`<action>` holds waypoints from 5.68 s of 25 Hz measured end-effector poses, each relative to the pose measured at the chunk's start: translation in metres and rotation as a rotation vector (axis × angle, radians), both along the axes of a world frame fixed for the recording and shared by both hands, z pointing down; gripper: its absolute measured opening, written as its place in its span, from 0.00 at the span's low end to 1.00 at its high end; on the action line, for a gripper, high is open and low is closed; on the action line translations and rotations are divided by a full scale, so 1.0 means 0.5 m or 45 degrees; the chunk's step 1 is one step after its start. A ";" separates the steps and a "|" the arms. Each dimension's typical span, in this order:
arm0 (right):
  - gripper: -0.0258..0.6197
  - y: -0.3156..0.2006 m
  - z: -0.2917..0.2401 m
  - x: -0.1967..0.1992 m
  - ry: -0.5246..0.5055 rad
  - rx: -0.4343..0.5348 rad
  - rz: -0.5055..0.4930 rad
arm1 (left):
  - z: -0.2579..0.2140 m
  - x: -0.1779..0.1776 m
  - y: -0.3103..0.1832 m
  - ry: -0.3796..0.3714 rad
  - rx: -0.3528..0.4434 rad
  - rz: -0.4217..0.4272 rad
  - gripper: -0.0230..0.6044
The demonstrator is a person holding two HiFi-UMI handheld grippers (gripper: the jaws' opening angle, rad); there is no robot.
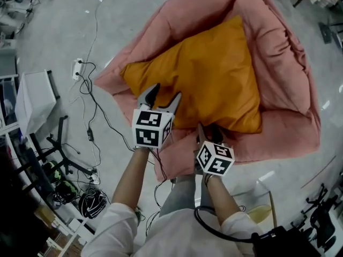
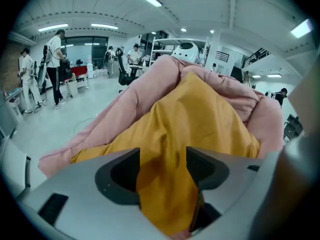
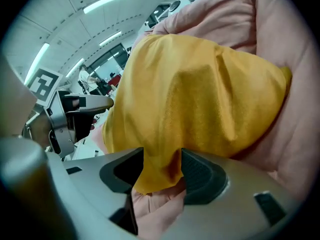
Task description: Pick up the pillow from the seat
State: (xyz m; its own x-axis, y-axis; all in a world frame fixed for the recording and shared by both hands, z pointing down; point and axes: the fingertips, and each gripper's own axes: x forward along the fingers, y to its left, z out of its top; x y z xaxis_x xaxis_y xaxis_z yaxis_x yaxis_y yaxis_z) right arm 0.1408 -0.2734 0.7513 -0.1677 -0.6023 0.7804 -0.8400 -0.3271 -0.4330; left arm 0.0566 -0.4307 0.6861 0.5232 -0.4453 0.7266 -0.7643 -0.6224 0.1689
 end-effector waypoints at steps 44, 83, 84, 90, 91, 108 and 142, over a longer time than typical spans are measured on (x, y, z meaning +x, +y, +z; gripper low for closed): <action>0.09 -0.100 -0.119 -0.005 0.049 0.194 -0.114 | -0.119 -0.065 0.035 0.154 -0.033 -0.302 0.06; 0.09 0.212 -0.594 -0.607 -0.042 0.690 -1.048 | -0.581 -0.701 0.658 0.327 0.450 -1.132 0.06; 0.09 0.234 -0.596 -0.631 -0.044 0.690 -1.057 | -0.584 -0.724 0.681 0.314 0.453 -1.133 0.06; 0.09 0.348 -0.615 -0.738 -0.041 0.705 -1.118 | -0.603 -0.825 0.804 0.301 0.476 -1.175 0.06; 0.09 0.362 -0.617 -0.750 -0.033 0.708 -1.135 | -0.603 -0.836 0.821 0.312 0.476 -1.184 0.06; 0.09 0.458 -0.606 -0.859 0.012 0.701 -1.485 | -0.558 -0.909 0.979 0.369 0.425 -1.464 0.06; 0.09 0.435 -0.656 -0.916 -0.103 0.807 -1.648 | -0.592 -0.930 0.999 0.313 0.450 -1.676 0.06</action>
State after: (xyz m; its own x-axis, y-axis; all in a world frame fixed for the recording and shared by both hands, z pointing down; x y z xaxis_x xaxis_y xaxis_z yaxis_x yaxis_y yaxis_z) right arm -0.3170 -0.0560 0.4232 -0.8839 -0.2310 0.4067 -0.3592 0.8922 -0.2738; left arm -0.4086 0.0686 0.3900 -0.3249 -0.8452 0.4242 -0.7899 0.4892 0.3697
